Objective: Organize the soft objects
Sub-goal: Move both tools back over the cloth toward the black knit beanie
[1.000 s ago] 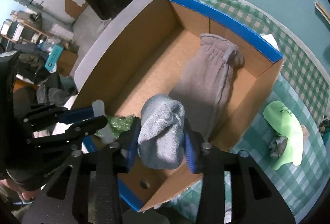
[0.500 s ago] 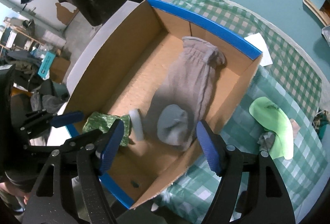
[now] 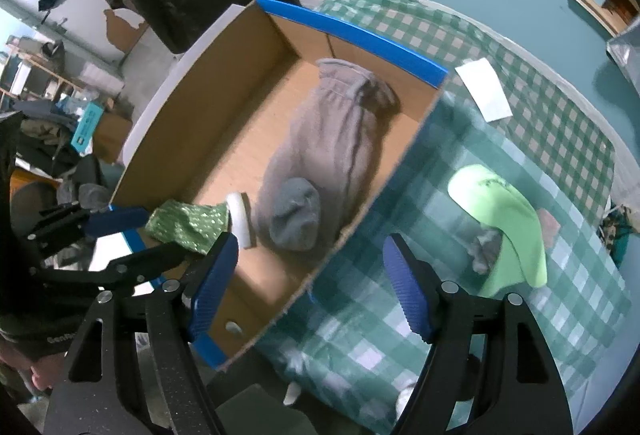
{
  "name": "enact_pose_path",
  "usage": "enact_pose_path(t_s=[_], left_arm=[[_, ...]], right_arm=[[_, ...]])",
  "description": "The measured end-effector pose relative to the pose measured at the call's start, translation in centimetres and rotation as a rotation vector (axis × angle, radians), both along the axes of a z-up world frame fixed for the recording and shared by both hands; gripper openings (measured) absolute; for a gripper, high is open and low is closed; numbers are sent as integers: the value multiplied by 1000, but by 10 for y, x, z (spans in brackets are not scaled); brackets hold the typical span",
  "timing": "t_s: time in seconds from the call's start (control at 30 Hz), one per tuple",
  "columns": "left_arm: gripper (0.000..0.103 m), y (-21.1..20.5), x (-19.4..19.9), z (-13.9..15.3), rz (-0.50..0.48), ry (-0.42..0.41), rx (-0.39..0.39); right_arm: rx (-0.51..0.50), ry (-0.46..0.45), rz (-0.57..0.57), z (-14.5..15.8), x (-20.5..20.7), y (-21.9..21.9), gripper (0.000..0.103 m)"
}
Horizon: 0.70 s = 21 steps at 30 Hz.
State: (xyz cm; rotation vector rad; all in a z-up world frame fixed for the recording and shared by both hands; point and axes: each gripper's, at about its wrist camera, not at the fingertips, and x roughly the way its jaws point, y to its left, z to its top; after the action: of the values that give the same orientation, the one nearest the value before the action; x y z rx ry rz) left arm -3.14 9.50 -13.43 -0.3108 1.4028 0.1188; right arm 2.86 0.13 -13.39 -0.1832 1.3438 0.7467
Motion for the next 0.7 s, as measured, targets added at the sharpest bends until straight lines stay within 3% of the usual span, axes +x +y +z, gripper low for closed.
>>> enact_pose_path(t_s=[0.7], left_arm=[[55,-85,19,0,-156,1,-3]], right_arm=[[-22,4,-140,-4,-6,-98,76]])
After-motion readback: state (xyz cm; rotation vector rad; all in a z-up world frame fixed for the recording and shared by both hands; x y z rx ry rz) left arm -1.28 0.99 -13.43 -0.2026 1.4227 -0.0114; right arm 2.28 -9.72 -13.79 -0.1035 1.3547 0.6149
